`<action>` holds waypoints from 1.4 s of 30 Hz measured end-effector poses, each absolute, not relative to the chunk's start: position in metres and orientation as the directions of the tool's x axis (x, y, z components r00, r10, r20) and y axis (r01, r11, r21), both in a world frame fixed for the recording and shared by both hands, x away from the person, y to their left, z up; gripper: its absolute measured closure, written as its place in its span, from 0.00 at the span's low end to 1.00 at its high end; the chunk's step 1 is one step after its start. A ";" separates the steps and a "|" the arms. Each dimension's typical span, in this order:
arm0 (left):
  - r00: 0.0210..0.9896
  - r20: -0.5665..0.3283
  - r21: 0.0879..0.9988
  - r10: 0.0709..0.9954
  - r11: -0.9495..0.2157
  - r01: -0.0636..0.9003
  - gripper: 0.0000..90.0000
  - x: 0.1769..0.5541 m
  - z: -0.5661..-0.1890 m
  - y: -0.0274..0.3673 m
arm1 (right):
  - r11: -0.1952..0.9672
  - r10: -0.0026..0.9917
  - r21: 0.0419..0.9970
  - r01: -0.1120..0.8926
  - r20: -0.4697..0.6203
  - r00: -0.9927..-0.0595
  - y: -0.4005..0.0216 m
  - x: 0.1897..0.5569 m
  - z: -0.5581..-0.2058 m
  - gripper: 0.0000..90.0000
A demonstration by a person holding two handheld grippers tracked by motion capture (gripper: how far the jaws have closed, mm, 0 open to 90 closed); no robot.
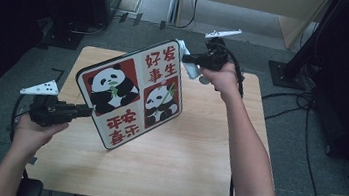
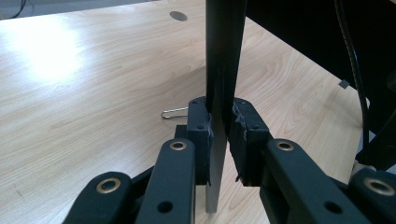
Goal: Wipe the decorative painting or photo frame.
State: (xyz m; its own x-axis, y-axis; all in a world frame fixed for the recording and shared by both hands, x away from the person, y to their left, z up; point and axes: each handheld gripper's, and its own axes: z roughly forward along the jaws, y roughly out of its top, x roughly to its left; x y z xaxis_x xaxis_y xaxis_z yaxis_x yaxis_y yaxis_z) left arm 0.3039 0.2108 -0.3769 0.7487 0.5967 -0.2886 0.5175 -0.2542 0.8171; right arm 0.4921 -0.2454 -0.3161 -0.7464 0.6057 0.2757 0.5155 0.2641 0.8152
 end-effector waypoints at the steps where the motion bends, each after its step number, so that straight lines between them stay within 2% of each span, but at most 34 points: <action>1: 0.749 -0.288 0.817 0.597 -0.254 0.518 0.88 0.304 -0.377 0.211 | 0.266 0.606 0.813 0.517 0.277 -0.746 -0.245 0.492 -0.317 0.89; 42: 0.749 -0.288 0.817 0.596 -0.255 0.517 0.88 0.304 -0.378 0.210 | 0.296 0.632 0.772 0.563 0.284 -0.721 -0.248 0.477 -0.357 0.89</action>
State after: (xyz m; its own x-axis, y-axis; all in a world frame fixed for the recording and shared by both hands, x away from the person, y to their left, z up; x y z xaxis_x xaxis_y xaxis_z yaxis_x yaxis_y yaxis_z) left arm 0.3035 0.2104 -0.3776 0.7492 0.5965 -0.2878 0.5171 -0.2553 0.8170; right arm 0.4769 -0.2484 -0.3566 -0.7213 0.6319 0.2835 0.5626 0.2959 0.7720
